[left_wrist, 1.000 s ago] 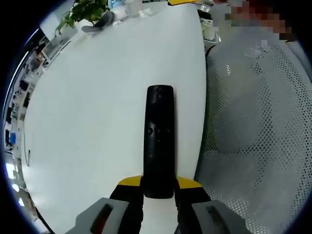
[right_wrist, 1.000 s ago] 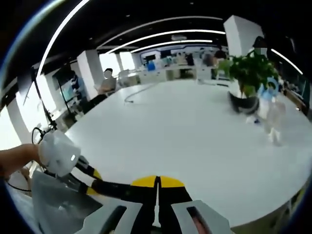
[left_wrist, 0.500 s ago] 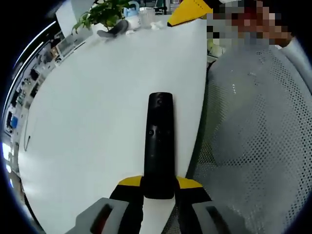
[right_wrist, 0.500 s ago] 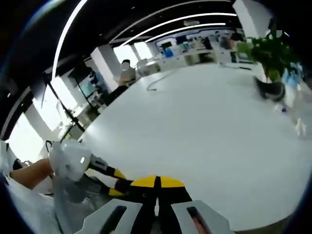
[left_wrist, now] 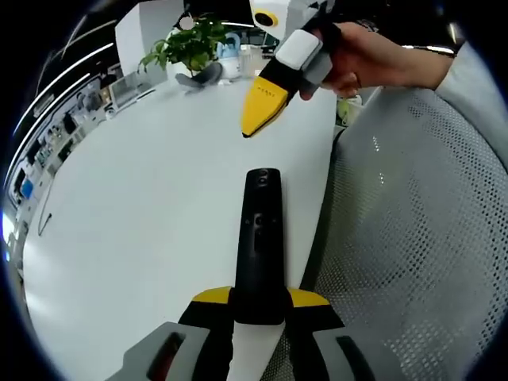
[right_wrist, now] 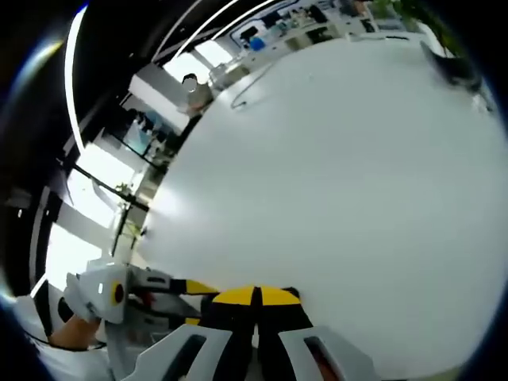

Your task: Press the specified remote control buttons in sequence, fully releasing each button before pressing the next.

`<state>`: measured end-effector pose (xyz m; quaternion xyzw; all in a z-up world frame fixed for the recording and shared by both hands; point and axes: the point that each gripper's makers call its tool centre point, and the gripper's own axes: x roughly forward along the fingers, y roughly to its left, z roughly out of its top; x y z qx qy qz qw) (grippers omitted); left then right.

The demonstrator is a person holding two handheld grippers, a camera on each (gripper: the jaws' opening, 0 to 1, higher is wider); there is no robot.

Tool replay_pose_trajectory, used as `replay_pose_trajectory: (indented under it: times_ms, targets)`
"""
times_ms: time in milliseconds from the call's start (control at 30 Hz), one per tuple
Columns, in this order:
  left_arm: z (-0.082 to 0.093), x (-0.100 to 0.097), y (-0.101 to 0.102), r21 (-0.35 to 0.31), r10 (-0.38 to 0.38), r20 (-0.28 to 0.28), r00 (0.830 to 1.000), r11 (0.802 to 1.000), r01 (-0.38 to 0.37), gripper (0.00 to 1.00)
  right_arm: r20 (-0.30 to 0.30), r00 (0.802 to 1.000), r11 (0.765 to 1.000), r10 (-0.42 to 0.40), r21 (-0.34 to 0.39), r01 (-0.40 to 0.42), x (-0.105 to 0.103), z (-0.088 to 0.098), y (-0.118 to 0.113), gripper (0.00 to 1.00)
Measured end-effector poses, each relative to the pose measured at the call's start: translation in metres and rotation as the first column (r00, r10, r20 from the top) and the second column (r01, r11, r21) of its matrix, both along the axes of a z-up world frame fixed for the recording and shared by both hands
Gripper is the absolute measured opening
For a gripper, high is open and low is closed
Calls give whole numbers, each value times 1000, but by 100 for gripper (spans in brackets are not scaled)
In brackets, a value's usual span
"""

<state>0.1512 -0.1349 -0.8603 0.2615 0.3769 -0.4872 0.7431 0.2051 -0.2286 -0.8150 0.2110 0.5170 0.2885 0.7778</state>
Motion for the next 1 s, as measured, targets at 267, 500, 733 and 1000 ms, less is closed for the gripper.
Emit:
replay_pose_trajectory:
  times_ms: [267,500,733,1000]
  targets:
    - [0,1,-2,-41,2,13,1000,999,-1,24,-45,999,996,9,-85,-13,-5,-20,-5,0]
    - [-1,2,-3,-57,16,6,1000,998,-15,24,-117,993,1000,-4,-23,1,-11,-24,1,0]
    - [-1,2,-4,-67,14,6,1000,998,-14,24,-144,989,999,-45,-18,43,-7,-28,-3,0]
    - [0,2,-6,-77,15,7,1000,997,-14,24,-123,992,998,-34,-62,27,-6,-32,-4,0]
